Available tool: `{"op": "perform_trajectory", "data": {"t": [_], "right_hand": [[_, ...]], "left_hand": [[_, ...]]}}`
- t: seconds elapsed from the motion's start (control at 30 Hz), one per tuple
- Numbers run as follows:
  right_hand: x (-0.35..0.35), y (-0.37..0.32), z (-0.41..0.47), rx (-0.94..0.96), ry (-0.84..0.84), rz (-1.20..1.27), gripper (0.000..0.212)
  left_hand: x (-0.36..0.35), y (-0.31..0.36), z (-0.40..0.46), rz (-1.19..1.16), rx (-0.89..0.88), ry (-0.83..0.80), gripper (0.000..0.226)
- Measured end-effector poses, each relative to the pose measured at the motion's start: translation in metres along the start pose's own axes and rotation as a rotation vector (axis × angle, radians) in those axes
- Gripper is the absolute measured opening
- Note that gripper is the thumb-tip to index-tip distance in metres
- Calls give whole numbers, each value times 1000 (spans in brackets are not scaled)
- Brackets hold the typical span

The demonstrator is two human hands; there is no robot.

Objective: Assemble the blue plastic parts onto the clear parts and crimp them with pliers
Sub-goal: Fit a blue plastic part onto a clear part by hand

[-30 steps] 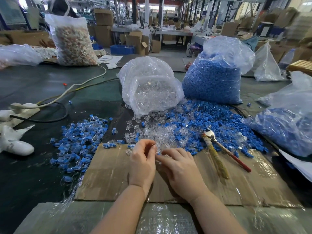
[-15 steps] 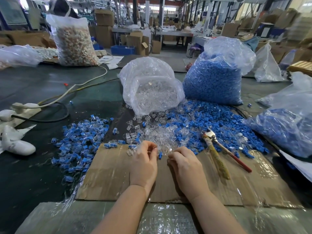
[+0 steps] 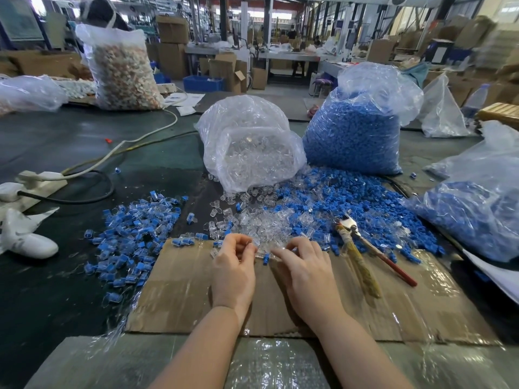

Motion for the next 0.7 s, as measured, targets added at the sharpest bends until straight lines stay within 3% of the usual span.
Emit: {"op": "perform_trajectory", "data": {"t": [0.1, 0.27, 0.47, 0.7], "right_hand": [[-4, -1, 2, 25, -43, -65, 40], [-4, -2, 2, 43, -15, -39, 9], [-3, 0, 2, -9, -20, -3, 10], [-3, -17, 1, 149, -143, 103, 20]], "left_hand": [[0, -1, 1, -8, 2, 0, 27], [-1, 2, 1, 50, -36, -46, 26], [-1, 1, 0, 101, -19, -55, 25], [-1, 1, 0, 117, -5, -70, 25]]}}
Point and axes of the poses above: each hand's wrist, its own z-axis towards the middle knuckle, its own x-axis out of the back of the hand, y = z × x, the point moved 5 cm from there along z, towards the middle knuckle, and after that the axes turned 8 degrees about y, right-handed, at the moved point
